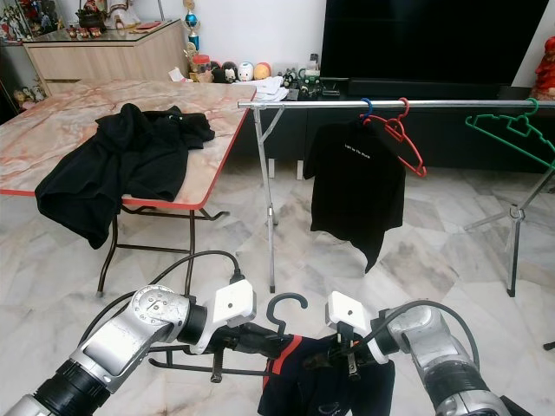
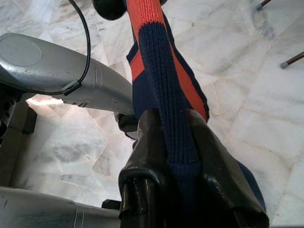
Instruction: Hang hanger
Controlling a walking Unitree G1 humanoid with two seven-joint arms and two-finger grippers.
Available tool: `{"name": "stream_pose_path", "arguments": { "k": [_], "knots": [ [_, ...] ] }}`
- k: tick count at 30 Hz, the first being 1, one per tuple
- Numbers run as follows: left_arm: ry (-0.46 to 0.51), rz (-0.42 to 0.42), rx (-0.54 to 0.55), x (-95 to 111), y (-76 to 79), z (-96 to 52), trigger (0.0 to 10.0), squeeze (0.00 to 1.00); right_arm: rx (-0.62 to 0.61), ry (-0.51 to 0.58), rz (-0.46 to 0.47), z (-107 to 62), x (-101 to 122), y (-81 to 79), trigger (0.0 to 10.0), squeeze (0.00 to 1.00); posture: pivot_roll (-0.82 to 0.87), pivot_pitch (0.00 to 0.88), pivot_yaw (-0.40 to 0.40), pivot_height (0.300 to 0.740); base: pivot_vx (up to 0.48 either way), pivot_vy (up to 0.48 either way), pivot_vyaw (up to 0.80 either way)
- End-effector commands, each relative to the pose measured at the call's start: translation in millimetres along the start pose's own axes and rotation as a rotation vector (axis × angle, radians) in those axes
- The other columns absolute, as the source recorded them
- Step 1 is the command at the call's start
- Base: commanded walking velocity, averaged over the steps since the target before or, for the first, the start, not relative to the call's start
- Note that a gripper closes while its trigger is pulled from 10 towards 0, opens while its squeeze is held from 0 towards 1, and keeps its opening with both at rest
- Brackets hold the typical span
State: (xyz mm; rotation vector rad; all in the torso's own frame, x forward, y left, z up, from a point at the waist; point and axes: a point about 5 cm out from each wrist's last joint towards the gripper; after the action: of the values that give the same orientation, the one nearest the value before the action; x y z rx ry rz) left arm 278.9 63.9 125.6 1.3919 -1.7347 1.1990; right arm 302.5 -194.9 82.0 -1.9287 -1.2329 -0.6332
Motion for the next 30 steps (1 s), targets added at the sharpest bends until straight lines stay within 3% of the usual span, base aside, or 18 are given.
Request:
{"name": "stream_pose_path", "arguments": {
  "k": [1, 23, 24, 26, 30],
  "knots": [
    [0.098, 0.096, 0.003, 25.2, -7.8, 4.7, 10.0, 0.00, 0.014, 0.005, 0.001, 7.8, 1.8, -1.0, 0.0, 0.00, -0.03, 0.025, 0.039, 0.740, 0.000, 0.000, 0.00],
    [0.094, 0.092, 0.008, 24.3, -8.5, 5.0, 10.0, 0.00, 0.016, 0.005, 0.000, 8.5, 1.6, -1.1, 0.0, 0.00, -0.03, 0.025, 0.039, 0.740, 0.000, 0.000, 0.00],
    [0.067, 0.080, -0.021, 17.7, -3.6, 1.0, 10.0, 1.00, -0.016, -0.066, 0.001, 9.7, -11.6, -1.1, 0.0, 0.00, -0.04, 0.000, 0.044, 0.740, 0.000, 0.000, 0.00],
    [0.027, 0.067, -0.061, 9.3, 3.2, -3.1, 10.0, 1.00, -0.052, -0.155, -0.001, 11.0, -28.1, -1.7, 0.0, 0.00, -0.04, 0.000, 0.045, 0.740, 0.000, 0.000, 0.00],
    [0.016, 0.067, -0.073, 7.9, 4.8, -3.6, 10.0, 1.00, -0.060, -0.171, -0.003, 11.4, -30.8, -1.7, 0.0, 0.00, -0.04, 0.000, 0.044, 0.740, 0.000, 0.000, 0.00]
  ]
}}
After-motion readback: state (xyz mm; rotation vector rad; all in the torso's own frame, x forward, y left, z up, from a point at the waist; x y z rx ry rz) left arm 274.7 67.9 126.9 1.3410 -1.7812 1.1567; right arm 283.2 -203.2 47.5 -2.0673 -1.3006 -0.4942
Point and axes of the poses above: a point about 5 cm out from each wrist's last joint towards the gripper, its own z axis pointing out of the wrist towards the gripper, its own x axis along the axis of the wrist's last joint, y = z × x, and after that the axes turned 13 degrees about z, right-handed
